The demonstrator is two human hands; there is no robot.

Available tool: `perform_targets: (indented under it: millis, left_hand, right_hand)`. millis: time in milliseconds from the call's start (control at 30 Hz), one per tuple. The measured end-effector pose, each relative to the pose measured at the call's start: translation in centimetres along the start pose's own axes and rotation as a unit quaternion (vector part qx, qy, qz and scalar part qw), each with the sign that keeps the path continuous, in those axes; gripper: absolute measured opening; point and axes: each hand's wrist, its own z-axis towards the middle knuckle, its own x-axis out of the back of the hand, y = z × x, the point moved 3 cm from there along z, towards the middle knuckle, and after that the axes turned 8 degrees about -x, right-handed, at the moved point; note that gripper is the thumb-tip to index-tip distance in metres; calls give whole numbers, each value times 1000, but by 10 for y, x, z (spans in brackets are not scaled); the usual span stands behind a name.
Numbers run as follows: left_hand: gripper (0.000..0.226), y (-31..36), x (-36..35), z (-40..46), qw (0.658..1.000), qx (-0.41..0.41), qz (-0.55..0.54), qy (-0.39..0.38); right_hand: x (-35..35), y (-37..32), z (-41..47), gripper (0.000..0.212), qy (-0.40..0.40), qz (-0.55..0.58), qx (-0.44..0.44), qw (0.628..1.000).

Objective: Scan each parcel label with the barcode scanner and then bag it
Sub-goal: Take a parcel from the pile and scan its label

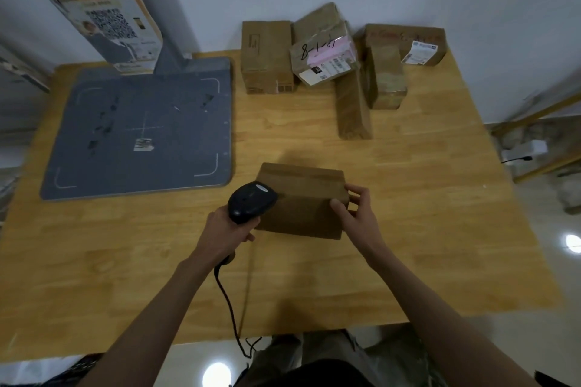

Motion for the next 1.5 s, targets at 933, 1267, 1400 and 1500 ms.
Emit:
perform_targets:
  millis: [933,1267,1400,1500]
  left_hand:
    - [42,4,-3,-7,991,24,-41,-126]
    - [22,-10,-3,-23,988,34,0,-151]
    - [12,1,8,-22,989,-10,70,-128]
    - [10,18,17,-15,979,-57,132,-142]
  right_hand:
    - [-6,8,-8,47,57,-176,138,973]
    - [-30,27,0,52,53,-356,160,919]
    - [-29,2,10,98,20,-367,130,921]
    - [-26,-17,23,129,-30,-414,89,906]
